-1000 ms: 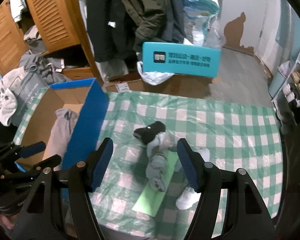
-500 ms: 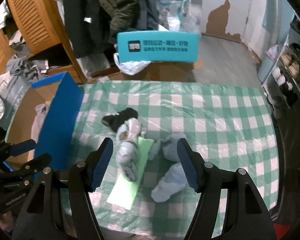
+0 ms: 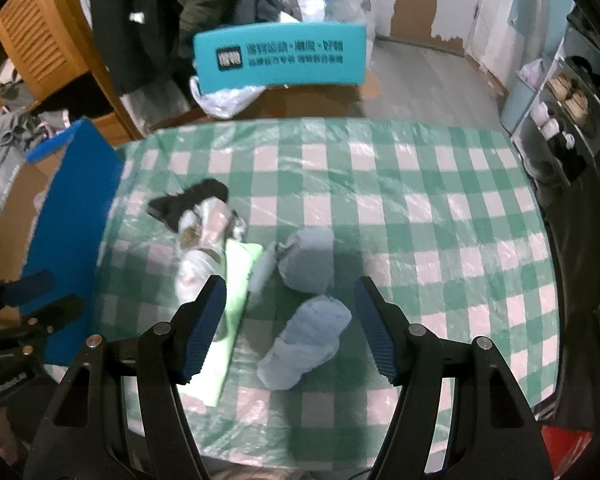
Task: Organize soft objects
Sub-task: 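Move both open tools back from the box to the pile, then lower right tool onto the light blue sock and close it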
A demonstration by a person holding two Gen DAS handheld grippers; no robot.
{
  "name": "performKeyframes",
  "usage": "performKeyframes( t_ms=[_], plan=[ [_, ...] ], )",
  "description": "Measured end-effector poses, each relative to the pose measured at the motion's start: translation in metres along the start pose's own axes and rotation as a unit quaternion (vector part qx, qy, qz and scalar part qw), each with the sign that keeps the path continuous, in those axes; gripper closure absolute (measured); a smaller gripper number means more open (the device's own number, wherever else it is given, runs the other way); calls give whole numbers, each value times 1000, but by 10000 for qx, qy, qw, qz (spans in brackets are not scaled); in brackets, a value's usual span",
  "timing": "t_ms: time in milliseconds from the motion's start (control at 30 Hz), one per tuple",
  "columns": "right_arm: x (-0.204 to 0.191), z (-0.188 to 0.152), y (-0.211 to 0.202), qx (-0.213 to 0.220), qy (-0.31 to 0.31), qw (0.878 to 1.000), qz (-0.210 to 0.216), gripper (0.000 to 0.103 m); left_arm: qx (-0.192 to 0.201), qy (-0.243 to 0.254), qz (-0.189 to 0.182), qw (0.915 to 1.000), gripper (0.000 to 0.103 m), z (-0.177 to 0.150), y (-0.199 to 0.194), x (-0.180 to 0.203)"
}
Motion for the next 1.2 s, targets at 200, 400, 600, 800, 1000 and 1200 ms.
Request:
performKeyframes(
  t_ms=[200, 400, 600, 800, 1000, 1200],
  plan=[
    [11, -13, 25, -330, 86, 9994, -99, 37, -61, 5, 30, 10000, 55, 2, 14, 9],
    [16, -25, 42, -577, 171, 9981, -87, 36, -136, 45, 118, 9998, 55, 3, 34, 17],
    [15, -35, 57, -786, 126, 9968, -116, 36, -326, -49, 51, 9994, 55, 0, 54, 21],
    [18, -41, 72, -982, 90, 9949, -189, 36, -465, -123, 11, 9988, 55, 1, 67, 22],
    [17, -47, 83, -1142, -24, 9933, -170, 50, -487, -279, -65, 9984, 42, 7, 77, 20],
    [13, -44, 82, -1073, -187, 9939, -185, 57, -494, -425, -193, 9977, 42, 13, 84, 23]
  ],
)
Point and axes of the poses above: each gripper's, at about its wrist camera, not at the fingertips, and y roughly the way its jaws point, x to its right, z to its top, the point moved 5 cm from there along y, roughly the way its jaws point, and after that the axes turned 1 degree about -z, right-handed, at the moved point
